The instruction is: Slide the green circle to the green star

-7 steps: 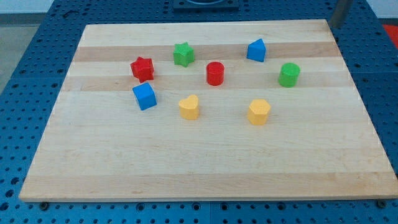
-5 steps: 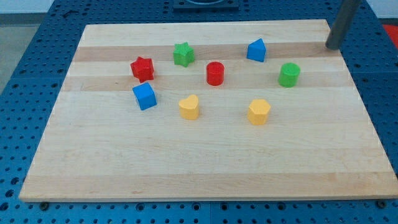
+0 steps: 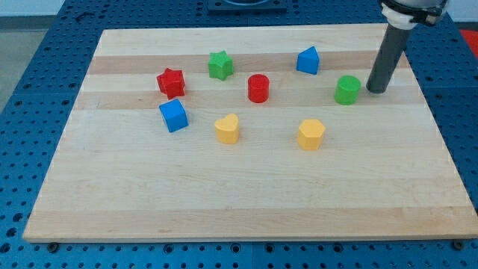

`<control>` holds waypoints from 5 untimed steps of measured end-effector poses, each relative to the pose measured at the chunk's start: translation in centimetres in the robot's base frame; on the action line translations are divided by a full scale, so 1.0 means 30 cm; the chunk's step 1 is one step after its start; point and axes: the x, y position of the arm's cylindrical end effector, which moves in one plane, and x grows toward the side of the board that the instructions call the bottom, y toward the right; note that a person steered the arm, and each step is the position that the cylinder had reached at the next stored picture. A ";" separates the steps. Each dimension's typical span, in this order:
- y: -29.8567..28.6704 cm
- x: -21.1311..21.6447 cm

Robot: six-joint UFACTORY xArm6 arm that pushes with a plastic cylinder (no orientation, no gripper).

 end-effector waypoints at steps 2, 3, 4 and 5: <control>-0.108 0.051; -0.180 0.003; -0.253 -0.052; -0.365 -0.088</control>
